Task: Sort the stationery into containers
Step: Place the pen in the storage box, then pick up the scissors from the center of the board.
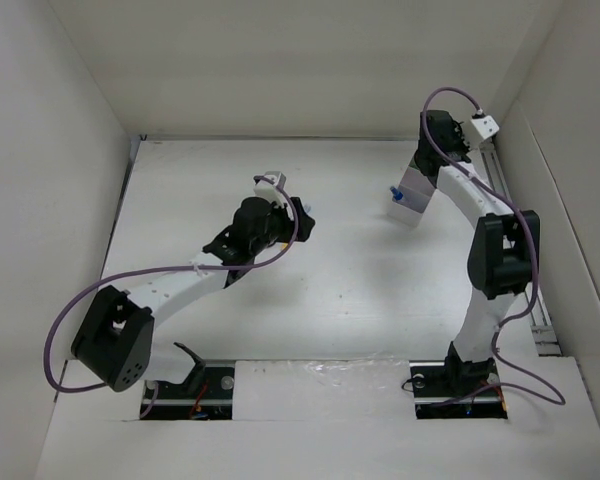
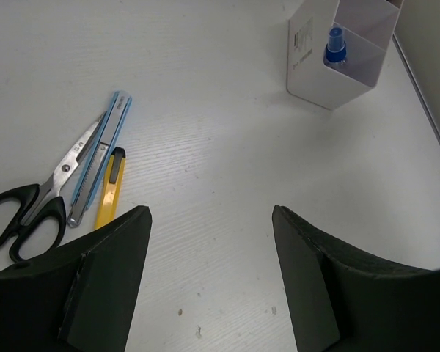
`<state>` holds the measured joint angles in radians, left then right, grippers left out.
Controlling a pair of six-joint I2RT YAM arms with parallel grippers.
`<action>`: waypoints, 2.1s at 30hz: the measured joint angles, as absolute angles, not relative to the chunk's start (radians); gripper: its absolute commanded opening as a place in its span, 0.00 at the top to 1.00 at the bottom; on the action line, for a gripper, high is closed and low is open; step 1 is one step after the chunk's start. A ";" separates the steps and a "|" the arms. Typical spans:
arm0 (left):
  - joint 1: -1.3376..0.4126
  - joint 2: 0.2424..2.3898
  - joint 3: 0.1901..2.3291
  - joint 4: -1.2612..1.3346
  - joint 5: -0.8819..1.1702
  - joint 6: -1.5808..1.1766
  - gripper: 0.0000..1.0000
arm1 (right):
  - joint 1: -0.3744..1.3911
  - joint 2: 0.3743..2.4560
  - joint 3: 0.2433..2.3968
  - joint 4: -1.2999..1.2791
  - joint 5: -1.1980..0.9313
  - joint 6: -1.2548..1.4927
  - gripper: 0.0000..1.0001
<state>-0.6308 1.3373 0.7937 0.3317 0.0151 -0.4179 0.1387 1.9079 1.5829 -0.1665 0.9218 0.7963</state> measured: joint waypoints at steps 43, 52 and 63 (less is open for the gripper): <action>-0.617 1.444 0.905 0.126 -0.353 -0.441 0.97 | 0.267 1.542 1.315 -0.176 0.831 0.891 1.00; -0.544 1.588 0.949 0.010 -0.387 -0.466 0.77 | 0.358 1.352 1.024 -0.169 0.572 0.943 0.98; -0.600 1.698 1.068 -0.141 -0.446 -0.467 0.76 | 0.381 1.346 0.977 -0.171 0.447 0.942 0.95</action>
